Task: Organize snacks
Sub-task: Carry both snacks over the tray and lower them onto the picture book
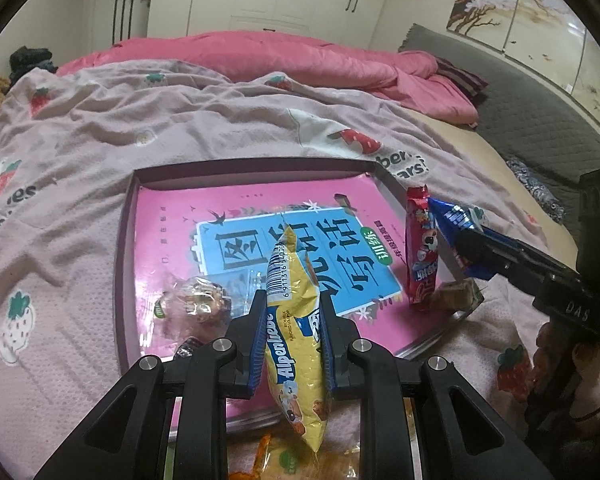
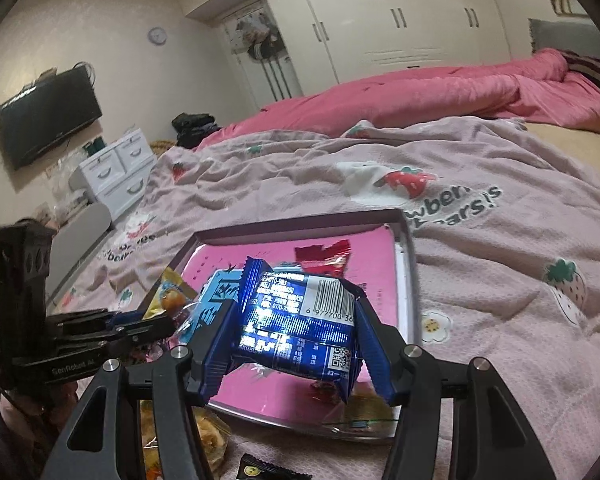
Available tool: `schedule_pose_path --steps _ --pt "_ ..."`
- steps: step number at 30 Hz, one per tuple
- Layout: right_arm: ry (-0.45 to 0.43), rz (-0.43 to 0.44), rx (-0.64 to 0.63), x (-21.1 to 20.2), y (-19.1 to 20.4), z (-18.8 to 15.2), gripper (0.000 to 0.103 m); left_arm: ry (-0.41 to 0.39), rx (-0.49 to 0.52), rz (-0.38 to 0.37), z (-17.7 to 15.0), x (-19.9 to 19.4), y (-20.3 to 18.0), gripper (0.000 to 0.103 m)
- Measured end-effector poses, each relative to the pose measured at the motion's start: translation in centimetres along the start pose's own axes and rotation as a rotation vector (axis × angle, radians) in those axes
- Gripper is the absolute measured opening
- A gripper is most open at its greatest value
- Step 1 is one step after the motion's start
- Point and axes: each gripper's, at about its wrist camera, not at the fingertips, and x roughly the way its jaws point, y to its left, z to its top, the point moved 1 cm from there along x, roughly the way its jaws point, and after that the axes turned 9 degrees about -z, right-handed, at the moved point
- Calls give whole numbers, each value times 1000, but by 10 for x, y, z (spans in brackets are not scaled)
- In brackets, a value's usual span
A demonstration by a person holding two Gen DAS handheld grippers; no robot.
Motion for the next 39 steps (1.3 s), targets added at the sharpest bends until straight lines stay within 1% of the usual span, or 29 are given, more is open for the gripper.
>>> schedule_pose_path --steps 7,15,19,23,26,39 --pt "35 -8 -27 14 5 -6 58 8 -11 -18 2 5 4 24" --pt "56 -3 -59 22 10 -9 58 19 -19 -26 2 10 6 24" --pt "67 -37 -96 26 14 -12 58 24 -23 -30 2 13 7 24" --pt "91 -75 -86 32 9 -15 58 28 -30 -40 3 14 9 24" --pt "94 -74 -69 32 5 -15 58 32 -36 -51 4 14 11 25" --pt "105 -60 -101 35 11 -18 59 43 -46 -71 7 14 16 25"
